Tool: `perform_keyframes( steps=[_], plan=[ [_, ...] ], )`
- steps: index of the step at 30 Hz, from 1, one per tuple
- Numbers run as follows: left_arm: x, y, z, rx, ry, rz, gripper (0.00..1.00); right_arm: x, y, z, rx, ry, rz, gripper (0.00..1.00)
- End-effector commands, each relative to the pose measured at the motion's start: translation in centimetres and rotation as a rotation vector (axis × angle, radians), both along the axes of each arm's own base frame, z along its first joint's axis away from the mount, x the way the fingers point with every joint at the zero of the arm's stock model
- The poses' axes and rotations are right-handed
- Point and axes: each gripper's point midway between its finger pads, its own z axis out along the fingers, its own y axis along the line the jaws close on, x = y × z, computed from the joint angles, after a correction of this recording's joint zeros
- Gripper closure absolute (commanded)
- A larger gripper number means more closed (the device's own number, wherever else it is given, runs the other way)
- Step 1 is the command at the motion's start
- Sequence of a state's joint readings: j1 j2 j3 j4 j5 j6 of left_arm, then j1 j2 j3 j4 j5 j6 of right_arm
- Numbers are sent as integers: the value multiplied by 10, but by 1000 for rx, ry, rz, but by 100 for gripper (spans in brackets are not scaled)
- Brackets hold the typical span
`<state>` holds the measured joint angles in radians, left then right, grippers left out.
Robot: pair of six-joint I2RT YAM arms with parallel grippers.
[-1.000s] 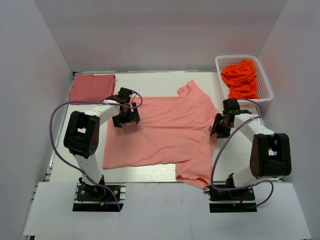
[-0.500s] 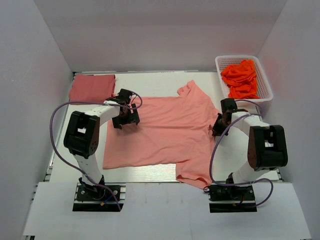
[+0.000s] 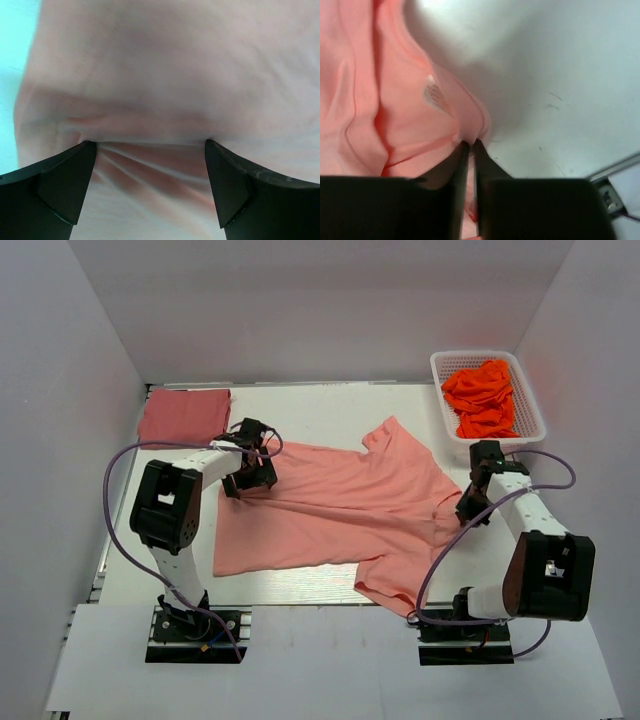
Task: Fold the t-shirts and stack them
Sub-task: Flatten out the tshirt
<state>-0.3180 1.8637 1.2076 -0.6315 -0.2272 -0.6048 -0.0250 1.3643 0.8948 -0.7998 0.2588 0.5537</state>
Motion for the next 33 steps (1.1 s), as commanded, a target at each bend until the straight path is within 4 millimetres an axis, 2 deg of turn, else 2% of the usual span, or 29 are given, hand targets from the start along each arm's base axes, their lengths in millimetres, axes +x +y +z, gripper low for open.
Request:
perform_keyframes(
  steps=[1,2,3,6,8,9,11,12,13,15,18,19,23,25,26,28,30,31,32,33],
  plan=[
    [-21,26,-29,89,112,52,0,-37,-40,9,-146,104,-116,75],
    [-18,23,-27,76,107,49,0,-38,-44,10,-150,99,-135,58],
    [-17,20,-27,65,101,47,0,-40,-45,9,-148,104,-139,52],
    [-15,17,-27,47,98,32,0,-41,-46,6,-127,110,-151,44],
    [-4,12,-17,27,50,0,0,-33,-45,10,-105,84,-153,46],
    [-4,10,-14,19,45,-12,0,-27,-41,15,-90,61,-76,48],
    [5,0,0,-16,-9,-48,0,7,-18,29,23,-104,37,48],
    [6,-8,6,-36,-21,-77,0,17,7,35,147,-162,145,48],
    [9,-11,11,-51,-38,-91,0,32,17,51,170,-275,195,45],
    [20,-23,26,-101,-80,-122,0,49,35,63,220,-378,284,43],
    [32,-28,48,-120,-138,-138,0,57,43,63,219,-388,318,43],
    [37,-30,53,-124,-153,-139,0,59,43,51,227,-347,314,43],
    [54,-33,74,-118,-200,-154,0,69,46,28,224,-293,306,43],
    [59,-34,72,-112,-198,-164,0,77,47,25,219,-305,315,43],
    [63,-35,75,-115,-207,-164,0,78,46,16,215,-279,308,43],
    [70,-37,75,-112,-212,-172,0,84,44,13,195,-271,304,43],
    [78,-39,70,-103,-194,-180,0,87,40,2,174,-234,293,43],
    [82,-37,74,-82,-193,-170,0,89,40,1,171,-231,292,43],
    [83,-37,72,-79,-180,-170,0,88,33,-10,138,-193,277,43],
    [83,-36,64,-69,-156,-177,0,89,30,-12,128,-184,269,43]
  ],
)
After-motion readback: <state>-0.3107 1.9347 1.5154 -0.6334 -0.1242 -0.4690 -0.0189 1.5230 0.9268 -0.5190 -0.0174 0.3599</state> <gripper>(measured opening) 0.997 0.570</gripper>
